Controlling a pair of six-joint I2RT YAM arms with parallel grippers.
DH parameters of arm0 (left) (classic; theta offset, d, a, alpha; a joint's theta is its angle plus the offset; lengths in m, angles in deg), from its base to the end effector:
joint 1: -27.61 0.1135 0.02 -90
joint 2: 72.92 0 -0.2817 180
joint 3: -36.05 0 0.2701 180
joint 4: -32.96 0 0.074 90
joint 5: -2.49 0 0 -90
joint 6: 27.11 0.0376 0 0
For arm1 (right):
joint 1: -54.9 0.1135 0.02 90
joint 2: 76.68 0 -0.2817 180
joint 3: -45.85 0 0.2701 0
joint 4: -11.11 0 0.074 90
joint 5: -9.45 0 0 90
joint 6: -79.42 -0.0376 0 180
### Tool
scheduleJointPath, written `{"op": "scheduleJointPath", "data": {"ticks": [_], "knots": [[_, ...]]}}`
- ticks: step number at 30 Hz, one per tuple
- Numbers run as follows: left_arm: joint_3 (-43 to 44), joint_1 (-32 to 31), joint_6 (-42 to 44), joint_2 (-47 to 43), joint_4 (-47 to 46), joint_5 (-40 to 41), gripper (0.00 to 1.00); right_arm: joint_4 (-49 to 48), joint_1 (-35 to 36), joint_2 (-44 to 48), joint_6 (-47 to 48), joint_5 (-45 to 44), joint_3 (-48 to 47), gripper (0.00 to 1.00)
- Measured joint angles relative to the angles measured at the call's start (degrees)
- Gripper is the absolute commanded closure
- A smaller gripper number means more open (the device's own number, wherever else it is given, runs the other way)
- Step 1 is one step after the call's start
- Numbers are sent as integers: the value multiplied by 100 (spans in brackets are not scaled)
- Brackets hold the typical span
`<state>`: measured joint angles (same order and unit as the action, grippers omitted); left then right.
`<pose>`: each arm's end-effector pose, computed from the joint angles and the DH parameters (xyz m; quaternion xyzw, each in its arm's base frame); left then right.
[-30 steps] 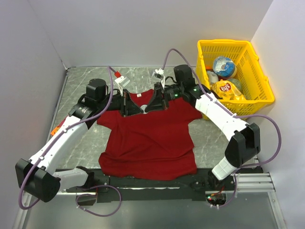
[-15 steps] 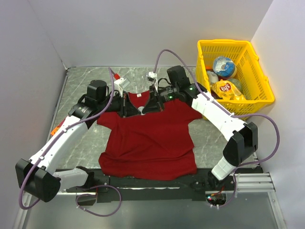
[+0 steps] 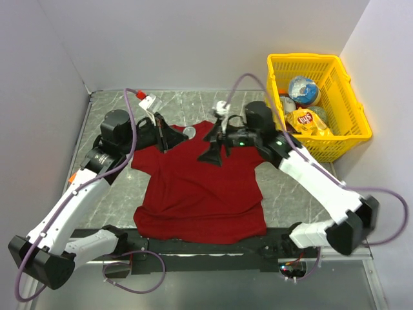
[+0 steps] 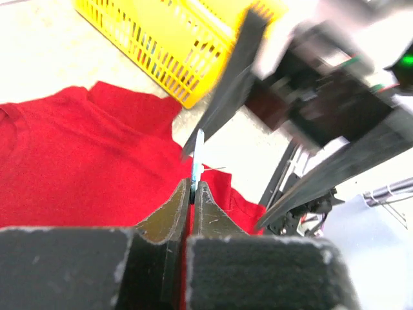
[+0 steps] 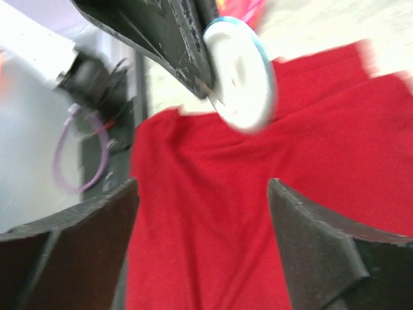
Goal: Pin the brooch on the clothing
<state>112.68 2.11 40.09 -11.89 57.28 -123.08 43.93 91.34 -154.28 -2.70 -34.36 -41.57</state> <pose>0.2136 -0.1261 0.4167 0.2159 0.7177 -0.4652 0.4711 0.2395 0.2106 0.3956 -0.4898 0.6287 0.4422 0.4113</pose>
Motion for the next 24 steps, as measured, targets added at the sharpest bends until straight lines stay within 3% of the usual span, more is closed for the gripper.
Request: {"op": "scheduleJointPath", "data": {"ticks": [8,14,24], "knots": [[-168,0,-221,-74,-157,356,99,-785,72,1040,-289,-1425,195,18],[-177,0,-363,-111,-173,662,99,-1097,376,1025,-420,-2208,551,19],[-175,-28,-382,37,216,2177,99,-1167,345,382,-704,-2728,531,15]]}}
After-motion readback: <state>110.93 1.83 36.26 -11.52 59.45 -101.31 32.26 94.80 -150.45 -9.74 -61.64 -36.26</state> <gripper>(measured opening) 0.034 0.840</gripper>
